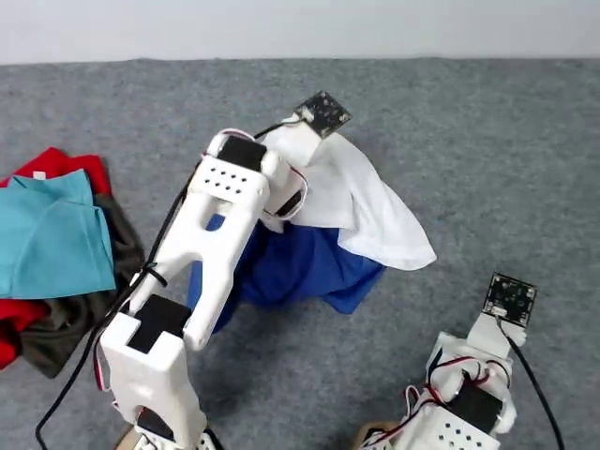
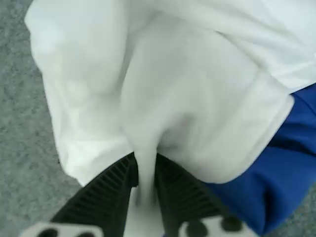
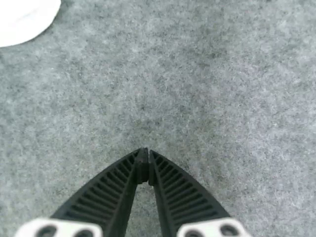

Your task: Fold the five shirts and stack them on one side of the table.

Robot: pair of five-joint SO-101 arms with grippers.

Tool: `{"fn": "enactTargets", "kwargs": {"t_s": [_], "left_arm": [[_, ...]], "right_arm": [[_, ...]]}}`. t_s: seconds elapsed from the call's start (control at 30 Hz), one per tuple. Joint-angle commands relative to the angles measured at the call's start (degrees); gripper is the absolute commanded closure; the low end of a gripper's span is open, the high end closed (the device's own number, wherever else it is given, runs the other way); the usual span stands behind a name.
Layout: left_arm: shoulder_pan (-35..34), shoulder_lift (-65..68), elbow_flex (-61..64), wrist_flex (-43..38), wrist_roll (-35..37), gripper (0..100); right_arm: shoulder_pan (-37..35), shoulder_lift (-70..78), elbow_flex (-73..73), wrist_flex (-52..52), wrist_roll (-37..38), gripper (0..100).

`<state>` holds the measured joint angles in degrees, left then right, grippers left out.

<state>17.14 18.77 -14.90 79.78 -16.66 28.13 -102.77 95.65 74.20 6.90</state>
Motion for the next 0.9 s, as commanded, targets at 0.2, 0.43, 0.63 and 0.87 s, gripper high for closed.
{"fn": "enactTargets", "kwargs": {"t_s": [0.2, 0.43, 0.63, 0.87], "left_arm": [[-9.76, -16.97, -11.12, 2.81, 0.70, 99], [-16.88, -21.63, -10.95, 6.95, 0.44, 99], [-12.66, -20.84, -3.03, 14.77, -8.44, 99], [-8.88, -18.37, 7.78, 15.38, -10.55, 98]], "right_arm": [[0.66, -0.22, 0.88, 0.31, -0.62, 98.8], [0.66, -0.22, 0.88, 0.31, -0.62, 98.8], [0.66, -0.22, 0.88, 0.31, -0.62, 98.8], [0.66, -0.22, 0.88, 0.31, -0.62, 98.8]]}}
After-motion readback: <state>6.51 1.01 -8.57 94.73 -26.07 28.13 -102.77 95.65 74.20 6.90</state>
